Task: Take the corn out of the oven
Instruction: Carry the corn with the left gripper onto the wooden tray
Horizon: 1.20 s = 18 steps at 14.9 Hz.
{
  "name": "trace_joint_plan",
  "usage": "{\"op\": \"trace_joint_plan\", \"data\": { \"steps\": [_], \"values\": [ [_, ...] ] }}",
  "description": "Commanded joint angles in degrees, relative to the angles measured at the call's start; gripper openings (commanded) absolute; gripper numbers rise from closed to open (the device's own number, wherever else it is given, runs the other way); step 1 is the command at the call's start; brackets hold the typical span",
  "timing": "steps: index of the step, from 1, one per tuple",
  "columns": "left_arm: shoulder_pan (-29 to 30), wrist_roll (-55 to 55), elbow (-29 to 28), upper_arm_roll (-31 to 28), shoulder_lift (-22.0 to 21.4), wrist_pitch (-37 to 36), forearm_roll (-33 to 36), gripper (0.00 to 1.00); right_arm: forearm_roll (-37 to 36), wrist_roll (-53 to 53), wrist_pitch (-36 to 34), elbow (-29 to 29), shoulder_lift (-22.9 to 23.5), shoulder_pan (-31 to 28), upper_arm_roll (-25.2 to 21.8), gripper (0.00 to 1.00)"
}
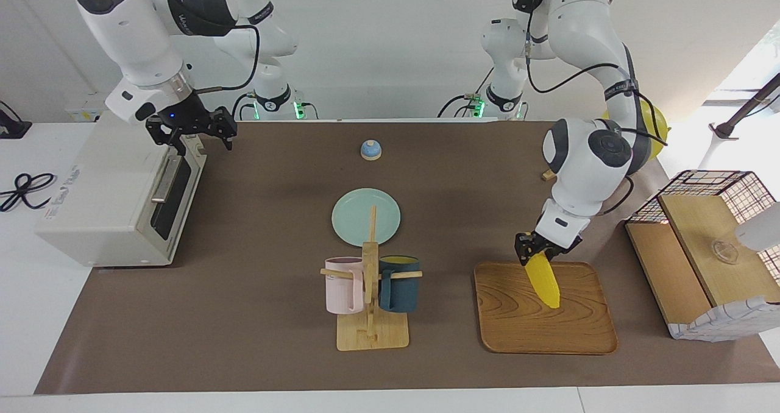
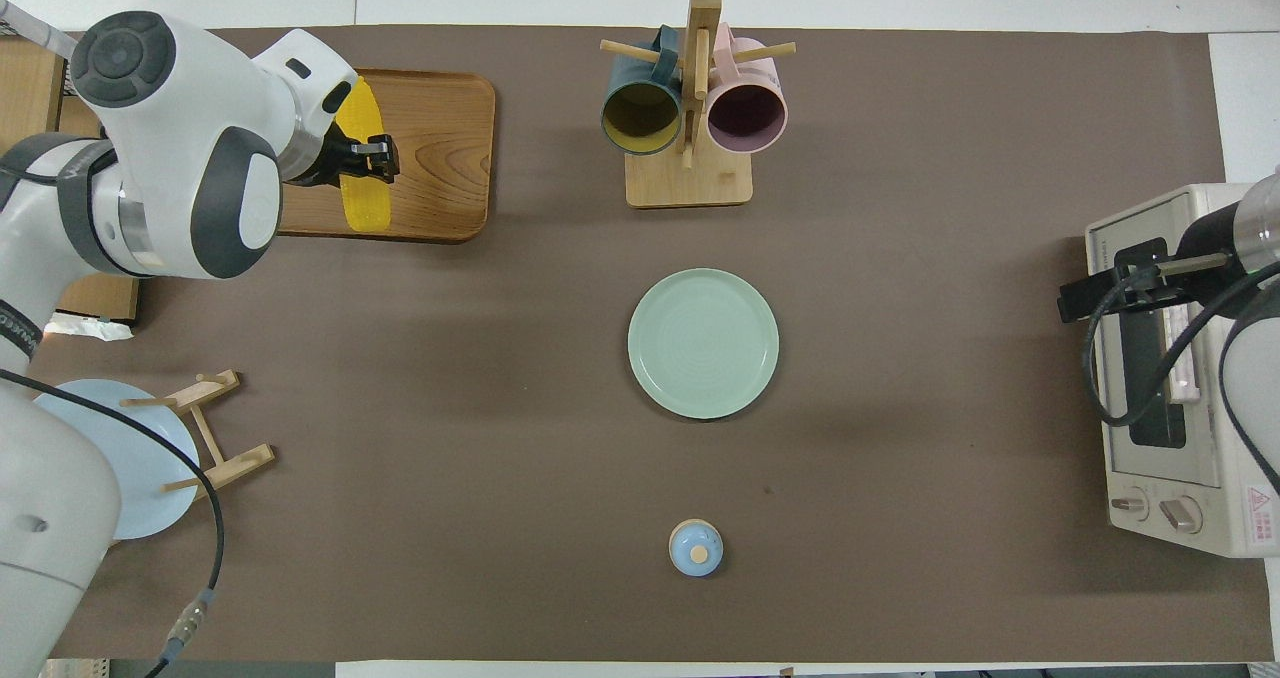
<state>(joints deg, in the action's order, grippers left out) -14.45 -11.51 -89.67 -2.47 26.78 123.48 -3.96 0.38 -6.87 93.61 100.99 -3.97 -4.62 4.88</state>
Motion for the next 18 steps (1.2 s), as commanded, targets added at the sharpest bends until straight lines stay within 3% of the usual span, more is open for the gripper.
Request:
{"op": "trace_joint_plan", "data": {
  "steps": [1,3,8,14,15,18],
  "values": [
    [1.87,0.61,12.21,0.71,10.46,-1.32,0.80,0.00,1.29,1.07,-3.07,-2.12,0.02,-0.39,0.57,1.00],
    [5.03,2.10,14.95,1.76,13.29,-1.05,0.71,0.00,1.38,1.07,-4.83,-3.43,0.10,-0.48,0.40,1.00],
    [3.46,2.46,15.05,1.94,16.90,3.25,0.45,0.00,0.32,3.62,-4.05,-4.40,0.54,-0.39,2.33,1.00],
    [3.90,2.81,15.23,2.12,16.90,2.46,0.45,0.00,-0.99,3.53,-5.80,-7.47,2.83,-0.39,2.33,1.00],
    [3.81,2.81,15.23,2.03,16.81,2.29,0.62,0.99,-1.43,3.53,-6.76,-8.00,2.83,-0.22,2.16,1.00],
    [3.72,2.72,15.05,1.86,14.45,0.19,0.88,1.00,-2.40,3.53,-8.09,-9.32,3.27,4.69,-1.52,1.00]
  ]
}}
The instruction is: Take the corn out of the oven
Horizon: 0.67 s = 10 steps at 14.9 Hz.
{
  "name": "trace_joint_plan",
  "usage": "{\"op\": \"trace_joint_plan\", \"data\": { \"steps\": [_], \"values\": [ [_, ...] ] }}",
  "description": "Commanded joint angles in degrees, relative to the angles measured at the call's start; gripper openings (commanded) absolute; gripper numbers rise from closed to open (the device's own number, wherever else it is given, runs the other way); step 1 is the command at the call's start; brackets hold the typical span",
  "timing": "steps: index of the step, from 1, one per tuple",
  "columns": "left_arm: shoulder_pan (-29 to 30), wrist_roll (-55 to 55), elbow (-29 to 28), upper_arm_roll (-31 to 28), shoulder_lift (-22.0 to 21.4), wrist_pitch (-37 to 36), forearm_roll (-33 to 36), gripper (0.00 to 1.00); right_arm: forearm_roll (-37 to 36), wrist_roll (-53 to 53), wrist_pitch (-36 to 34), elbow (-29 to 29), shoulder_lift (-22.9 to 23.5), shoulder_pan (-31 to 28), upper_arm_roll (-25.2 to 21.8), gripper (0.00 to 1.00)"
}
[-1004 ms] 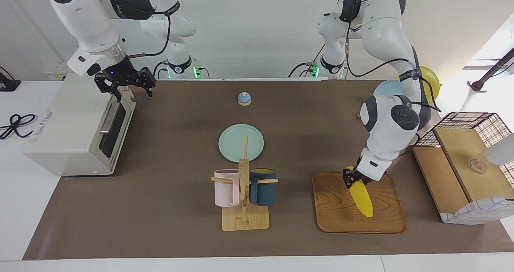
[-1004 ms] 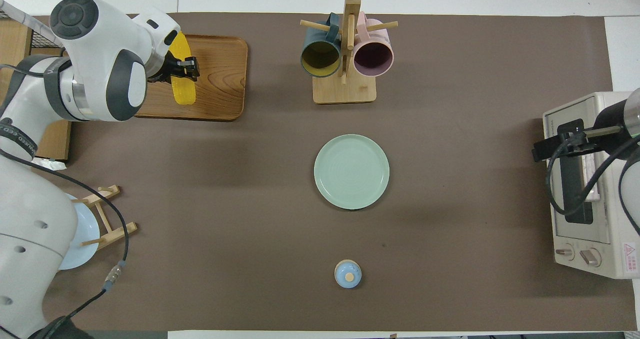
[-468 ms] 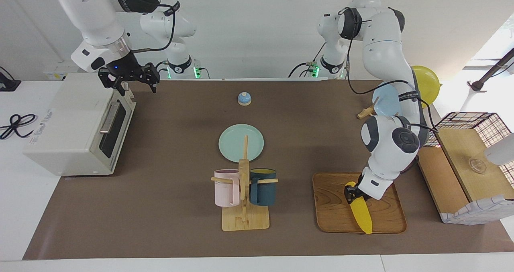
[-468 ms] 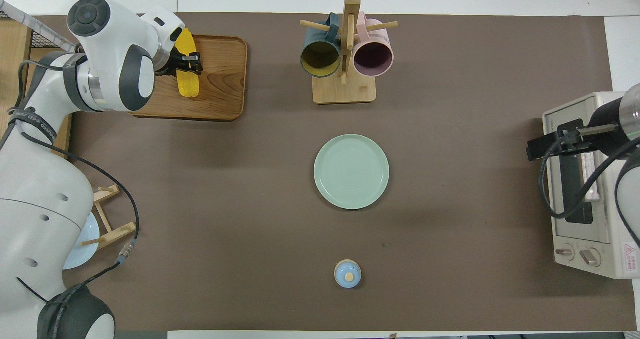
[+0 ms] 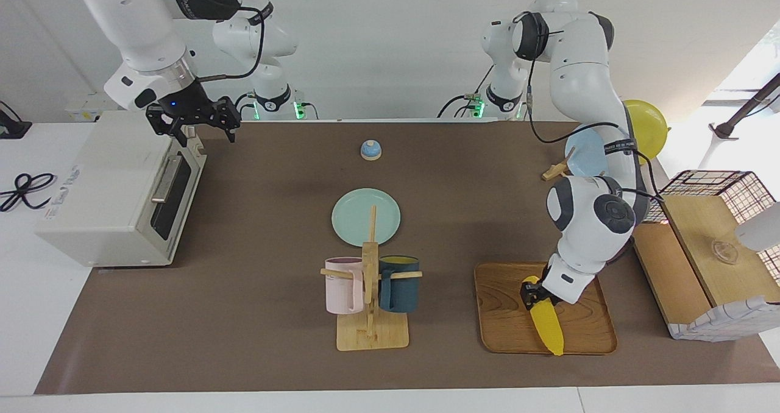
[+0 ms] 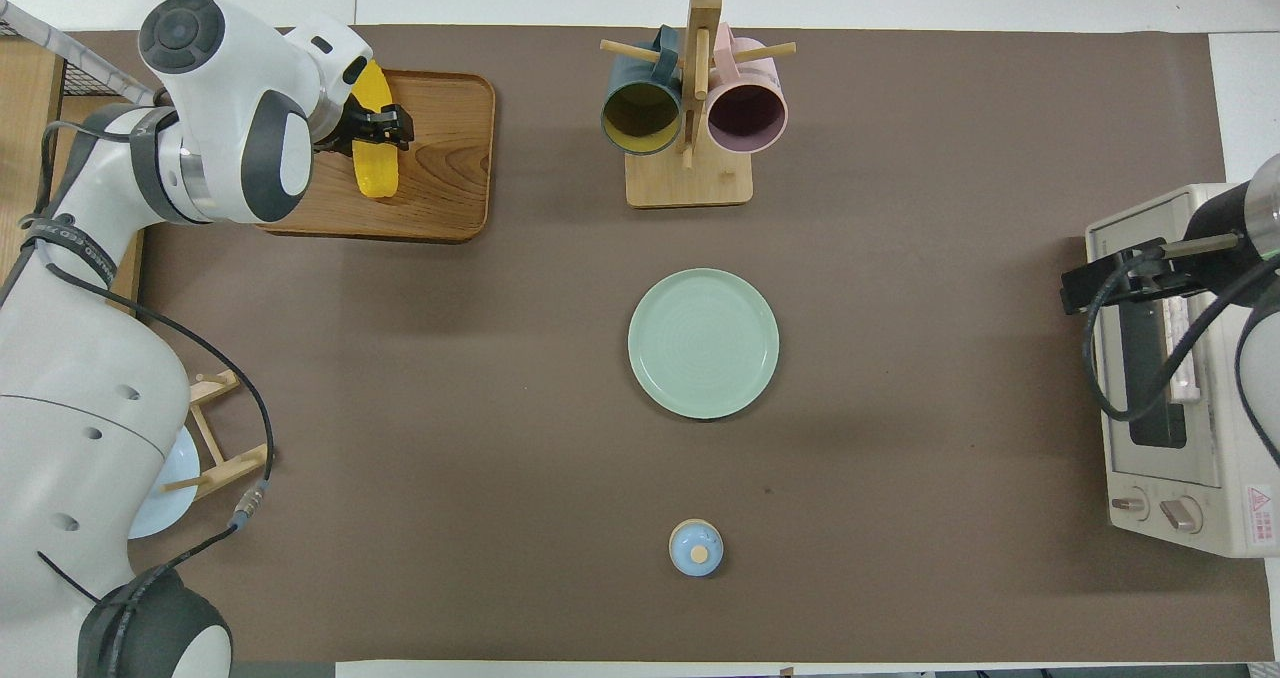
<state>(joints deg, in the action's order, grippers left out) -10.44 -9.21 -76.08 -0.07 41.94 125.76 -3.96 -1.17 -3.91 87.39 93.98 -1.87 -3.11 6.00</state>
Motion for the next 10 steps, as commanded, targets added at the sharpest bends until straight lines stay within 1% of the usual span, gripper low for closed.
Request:
{"op": "trace_joint_plan", "data": {
  "steps": [1,2,4,10],
  "values": [
    [-0.19,0.33,1.46,-0.55,-2.02,-4.01,0.88,1.00,-0.77,0.66,-1.53,-2.23,1.16,4.94,-4.05,1.00],
    [-0.19,0.16,1.46,-0.63,-3.17,-6.12,0.80,1.00,-0.77,0.66,-1.35,-2.23,1.25,5.74,-4.85,1.00],
    [-0.11,0.15,0.76,-0.90,-6.24,-9.02,0.80,1.00,-0.68,0.66,-1.35,-2.31,1.51,5.66,-4.94,1.00],
    [1.65,0.42,-2.14,-0.99,-18.36,-21.33,0.88,1.00,-0.59,0.75,-0.91,-2.40,1.95,5.66,-4.94,1.00]
  ]
}}
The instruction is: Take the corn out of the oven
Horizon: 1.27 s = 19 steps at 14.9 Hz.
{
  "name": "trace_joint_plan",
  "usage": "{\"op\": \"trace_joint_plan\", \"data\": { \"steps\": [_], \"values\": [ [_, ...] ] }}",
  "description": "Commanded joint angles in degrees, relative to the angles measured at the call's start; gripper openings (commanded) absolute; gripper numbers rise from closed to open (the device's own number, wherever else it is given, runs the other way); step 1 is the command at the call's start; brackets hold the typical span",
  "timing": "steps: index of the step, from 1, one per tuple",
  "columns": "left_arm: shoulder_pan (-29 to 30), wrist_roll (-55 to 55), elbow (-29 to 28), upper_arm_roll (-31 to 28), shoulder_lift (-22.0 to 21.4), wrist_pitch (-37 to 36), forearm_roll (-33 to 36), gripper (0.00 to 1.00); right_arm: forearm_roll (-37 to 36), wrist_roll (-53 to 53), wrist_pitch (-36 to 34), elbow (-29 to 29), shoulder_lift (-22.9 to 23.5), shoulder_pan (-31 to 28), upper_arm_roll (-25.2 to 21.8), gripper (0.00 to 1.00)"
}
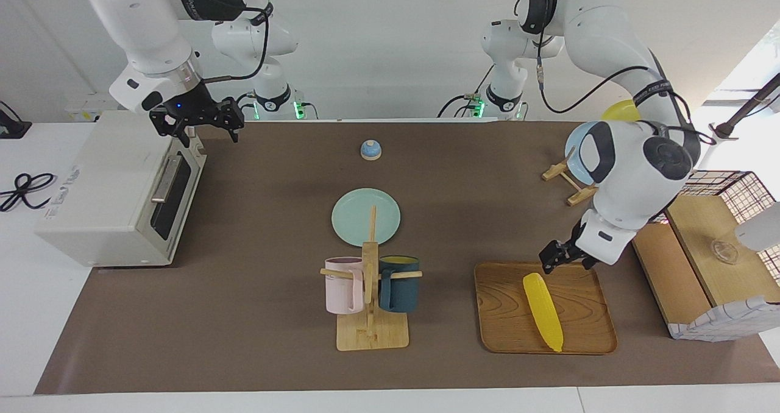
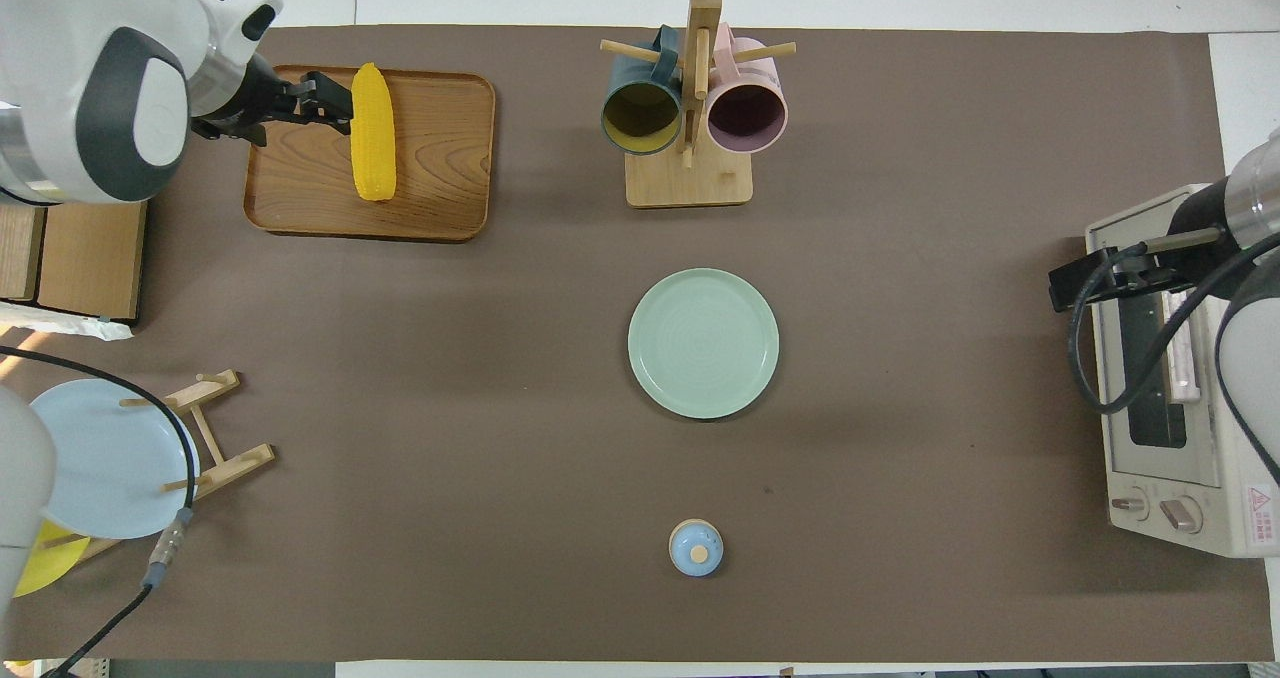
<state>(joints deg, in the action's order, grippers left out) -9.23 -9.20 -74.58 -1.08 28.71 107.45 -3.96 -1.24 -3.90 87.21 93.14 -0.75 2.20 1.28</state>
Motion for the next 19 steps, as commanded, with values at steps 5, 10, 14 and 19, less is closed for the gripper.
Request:
{"op": "trace_joint_plan", "data": {
  "steps": [5,10,14,19],
  "values": [
    [1.15,0.41,-5.92,-0.06,-14.63,-13.83,0.97,1.00,-0.43,0.65,-0.63,-1.38,0.66,-0.35,-0.22,1.00],
    [2.03,0.59,-17.50,-0.24,-27.02,-17.10,1.05,1.00,-0.43,0.65,-0.37,-1.29,0.66,-0.87,-0.31,1.00],
    [1.41,1.37,-26.40,-0.15,-32.84,-16.93,0.97,1.00,-0.52,0.65,-0.28,-1.29,0.66,-1.05,-0.31,1.00],
    [1.59,3.05,-20.10,-0.15,-29.61,-16.84,0.97,1.00,-0.52,0.65,0.42,-1.29,0.75,-1.32,-0.31,1.00]
  ]
}}
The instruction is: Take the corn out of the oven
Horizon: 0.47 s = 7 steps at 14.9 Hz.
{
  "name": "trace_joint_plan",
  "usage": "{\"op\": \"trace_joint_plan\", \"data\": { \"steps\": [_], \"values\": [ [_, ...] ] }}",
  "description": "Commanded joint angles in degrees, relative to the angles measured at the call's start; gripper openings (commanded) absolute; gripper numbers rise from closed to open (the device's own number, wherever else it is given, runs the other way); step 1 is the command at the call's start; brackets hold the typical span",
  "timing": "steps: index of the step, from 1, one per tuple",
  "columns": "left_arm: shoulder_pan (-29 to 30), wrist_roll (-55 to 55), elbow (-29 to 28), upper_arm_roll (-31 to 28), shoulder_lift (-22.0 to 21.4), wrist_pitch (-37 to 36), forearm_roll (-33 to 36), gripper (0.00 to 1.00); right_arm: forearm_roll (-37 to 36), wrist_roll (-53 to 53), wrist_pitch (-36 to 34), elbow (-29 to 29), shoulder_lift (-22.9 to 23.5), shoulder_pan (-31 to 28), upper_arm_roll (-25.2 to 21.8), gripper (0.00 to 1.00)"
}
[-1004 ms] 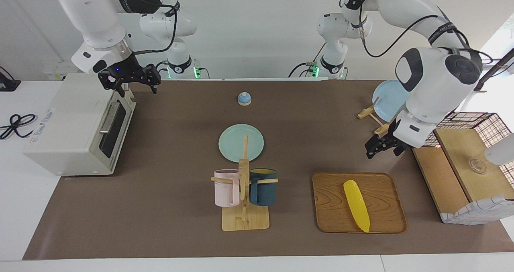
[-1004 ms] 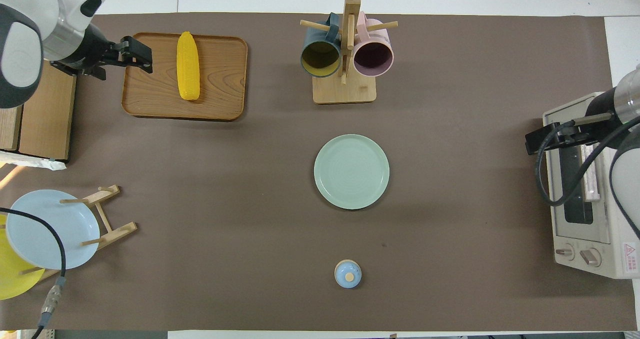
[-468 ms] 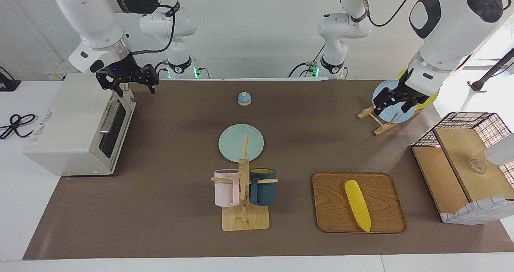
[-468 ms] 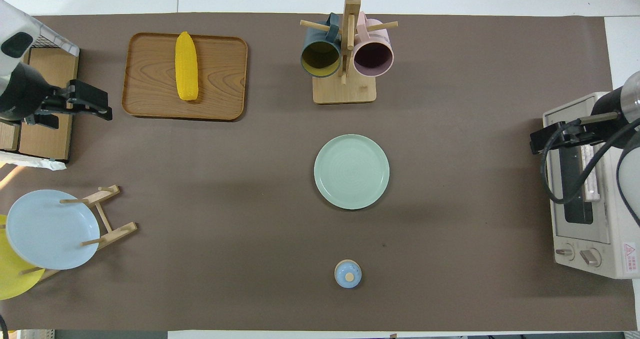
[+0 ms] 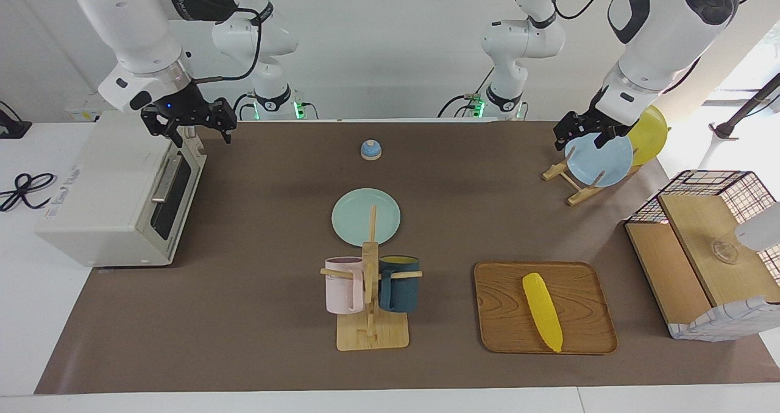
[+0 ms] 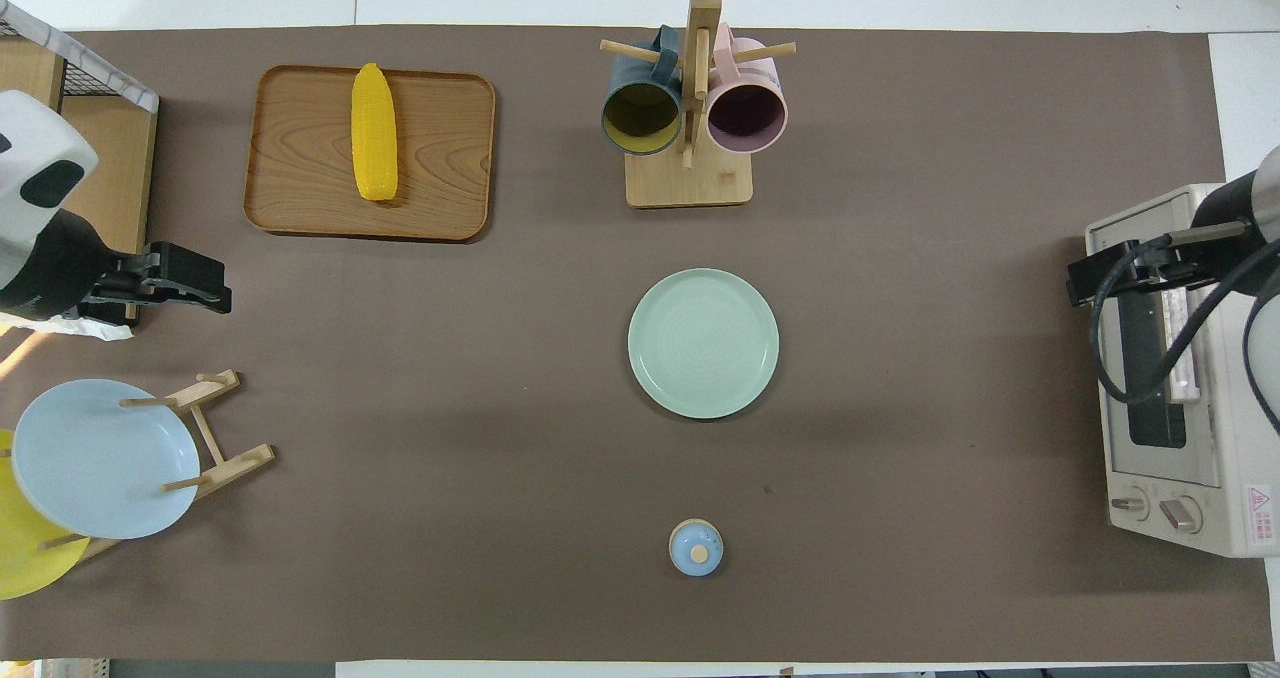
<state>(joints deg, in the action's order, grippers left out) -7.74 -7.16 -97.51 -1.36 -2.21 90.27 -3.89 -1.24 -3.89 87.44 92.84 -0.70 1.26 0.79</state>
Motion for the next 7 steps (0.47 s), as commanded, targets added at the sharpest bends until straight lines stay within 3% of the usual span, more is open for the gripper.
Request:
{"op": "trace_joint_plan", "data": {
  "steps": [1,7],
  "values": [
    [0.27,1.01,4.24,0.04,1.85,0.18,0.99,1.00,-0.52,0.55,0.18,-1.08,0.70,-0.38,0.18,1.00],
    [0.18,1.01,3.91,0.39,1.68,-0.97,2.22,1.00,-0.61,0.73,0.97,-1.08,0.61,-0.20,0.18,1.00]
  ]
}}
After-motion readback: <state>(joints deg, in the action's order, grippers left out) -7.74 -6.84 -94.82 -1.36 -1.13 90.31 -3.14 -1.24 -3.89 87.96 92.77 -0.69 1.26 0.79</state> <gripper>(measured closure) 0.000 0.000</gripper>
